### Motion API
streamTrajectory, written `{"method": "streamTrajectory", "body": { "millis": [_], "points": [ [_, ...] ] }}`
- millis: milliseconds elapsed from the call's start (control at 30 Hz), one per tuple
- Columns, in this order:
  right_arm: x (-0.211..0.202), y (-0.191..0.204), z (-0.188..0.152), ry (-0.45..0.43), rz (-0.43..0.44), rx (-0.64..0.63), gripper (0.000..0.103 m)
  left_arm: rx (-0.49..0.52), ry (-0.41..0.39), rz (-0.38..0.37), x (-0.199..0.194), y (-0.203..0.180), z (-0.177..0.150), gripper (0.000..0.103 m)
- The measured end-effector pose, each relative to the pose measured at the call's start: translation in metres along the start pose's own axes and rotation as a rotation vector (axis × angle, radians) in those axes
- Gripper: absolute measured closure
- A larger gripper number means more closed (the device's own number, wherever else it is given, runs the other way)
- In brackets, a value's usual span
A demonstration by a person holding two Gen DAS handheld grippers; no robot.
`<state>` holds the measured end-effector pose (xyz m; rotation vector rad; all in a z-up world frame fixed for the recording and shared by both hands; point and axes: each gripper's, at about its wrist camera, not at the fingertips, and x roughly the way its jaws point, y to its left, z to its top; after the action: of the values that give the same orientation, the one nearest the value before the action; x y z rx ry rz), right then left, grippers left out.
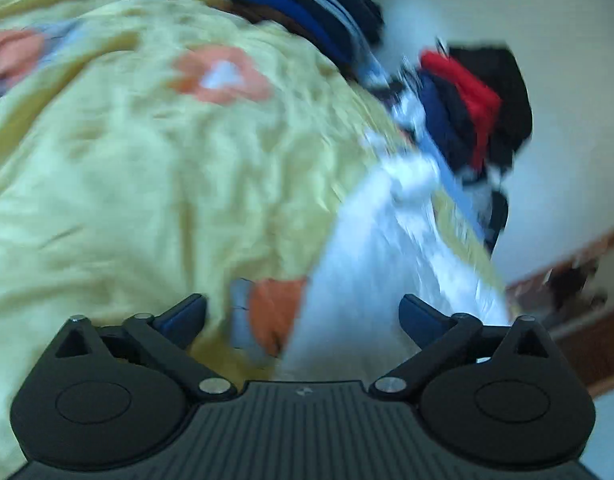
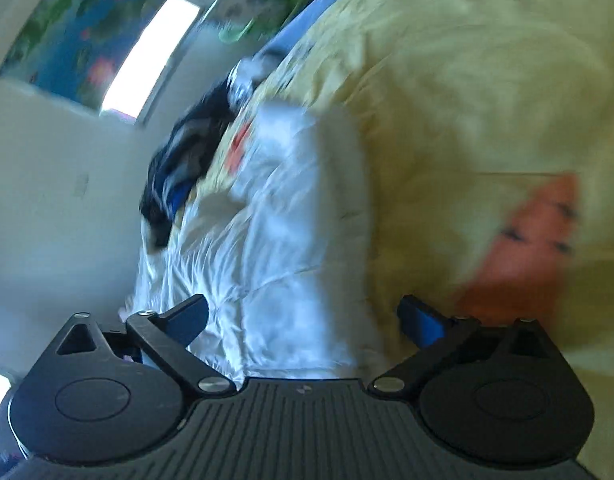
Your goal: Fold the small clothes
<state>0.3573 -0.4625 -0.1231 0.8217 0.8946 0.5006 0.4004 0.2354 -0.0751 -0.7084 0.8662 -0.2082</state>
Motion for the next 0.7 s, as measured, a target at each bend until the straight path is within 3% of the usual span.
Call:
{"method": "streamTrajectory", "body": {
  "millis": [100, 133, 167, 200, 233, 267, 300, 367, 467, 567, 700],
  "points": [
    [0.021, 0.017, 0.006, 0.064, 0.013, -0.022, 0.002, 0.046, 0.06, -0.003, 0.016, -0.021, 0.0, 0.0],
    [0.028, 0.023, 0.007, 0.082, 0.016, -0.031, 0.002, 0.071, 0.08, -0.006, 0.02, -0.028, -0.001, 0.005],
    [0.032, 0.027, 0.007, 0.091, 0.008, -0.041, 0.008, 0.094, 0.114, -0.011, 0.025, -0.035, -0.004, 0.023],
    [0.034, 0.031, 0.008, 0.096, -0.007, -0.056, 0.014, 0.115, 0.135, 0.012, 0.028, -0.041, -0.006, 0.028],
    [0.037, 0.034, 0.009, 0.118, -0.023, -0.062, 0.046, 0.145, 0.131, 0.039, 0.03, -0.047, -0.007, 0.033],
    [0.039, 0.034, 0.008, 0.142, -0.035, -0.065, 0.064, 0.159, 0.143, 0.042, 0.032, -0.05, -0.007, 0.042],
    [0.04, 0.035, 0.007, 0.144, -0.03, -0.07, 0.066, 0.162, 0.152, 0.05, 0.032, -0.053, -0.007, 0.046],
    [0.039, 0.039, 0.006, 0.14, -0.022, -0.083, 0.074, 0.153, 0.166, 0.048, 0.032, -0.055, 0.0, 0.079],
    [0.031, 0.047, 0.006, 0.103, -0.013, -0.085, 0.079, 0.139, 0.181, 0.027, 0.021, -0.065, 0.007, 0.086],
    [0.012, 0.058, 0.0, 0.069, 0.008, -0.095, 0.08, 0.15, 0.171, 0.029, 0.006, -0.075, 0.007, 0.088],
    [-0.017, 0.074, -0.02, 0.064, 0.045, -0.1, 0.08, 0.139, 0.182, -0.021, -0.024, -0.078, 0.004, 0.088]
  ]
}}
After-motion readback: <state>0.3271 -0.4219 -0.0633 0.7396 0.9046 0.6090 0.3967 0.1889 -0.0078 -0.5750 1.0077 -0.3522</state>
